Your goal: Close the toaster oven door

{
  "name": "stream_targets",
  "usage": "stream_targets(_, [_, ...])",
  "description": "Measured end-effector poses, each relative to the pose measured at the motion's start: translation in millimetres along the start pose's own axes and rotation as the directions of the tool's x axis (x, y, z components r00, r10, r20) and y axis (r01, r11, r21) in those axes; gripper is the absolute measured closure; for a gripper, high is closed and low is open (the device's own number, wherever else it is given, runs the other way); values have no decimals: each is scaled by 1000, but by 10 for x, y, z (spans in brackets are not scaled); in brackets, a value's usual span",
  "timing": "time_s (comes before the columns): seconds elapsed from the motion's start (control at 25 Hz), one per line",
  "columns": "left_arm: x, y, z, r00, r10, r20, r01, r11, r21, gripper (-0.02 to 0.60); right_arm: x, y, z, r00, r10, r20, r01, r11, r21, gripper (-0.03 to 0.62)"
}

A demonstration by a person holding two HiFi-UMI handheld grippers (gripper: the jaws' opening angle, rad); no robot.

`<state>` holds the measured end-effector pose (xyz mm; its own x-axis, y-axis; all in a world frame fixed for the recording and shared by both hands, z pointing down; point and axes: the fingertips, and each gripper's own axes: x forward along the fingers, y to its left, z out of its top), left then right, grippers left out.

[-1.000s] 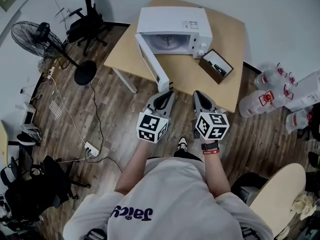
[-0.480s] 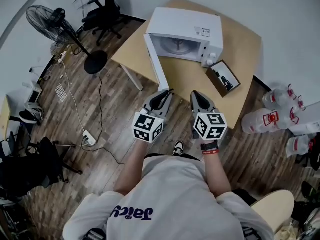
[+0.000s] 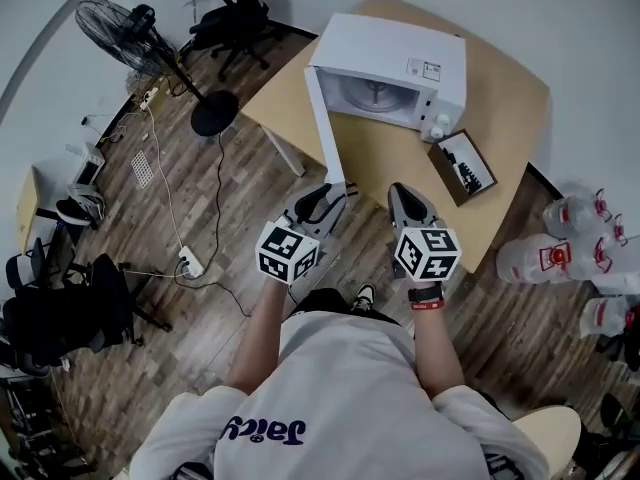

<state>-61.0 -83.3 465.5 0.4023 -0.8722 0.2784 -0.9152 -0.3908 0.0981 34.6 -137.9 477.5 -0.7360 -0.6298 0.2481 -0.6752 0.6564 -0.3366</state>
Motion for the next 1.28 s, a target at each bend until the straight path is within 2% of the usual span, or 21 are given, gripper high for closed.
stream_targets(0.24, [8, 223, -153, 1000, -8, -26, 7, 999, -39, 405, 227, -17, -45, 1000, 12, -27, -12, 1000, 8, 580])
stream_targets(0.52, [93, 533, -421, 994, -66, -86, 61, 996, -63, 345, 521, 12, -64, 998, 21, -60, -21, 1000, 4, 580])
stream_targets(0.68, [183, 624, -529, 988, -92, -122, 86, 995, -56, 334, 661, -32, -2, 998, 20, -61, -20, 1000, 4, 580])
stream_targets(0.92, [261, 745, -631, 989, -117, -88, 111, 991, -67, 334, 830, -29, -6, 997, 33, -72, -31, 999, 24, 579])
stream_targets(1.16, [352, 746, -801, 974, -185, -132, 177, 982, -69, 334, 967, -68, -16, 995, 43, -91, -41, 999, 21, 580])
stream_targets(1.28, [374, 758, -858, 971, -196, -140, 188, 980, -71, 334, 1016, -65, -9, 994, 48, -95, -47, 999, 22, 580])
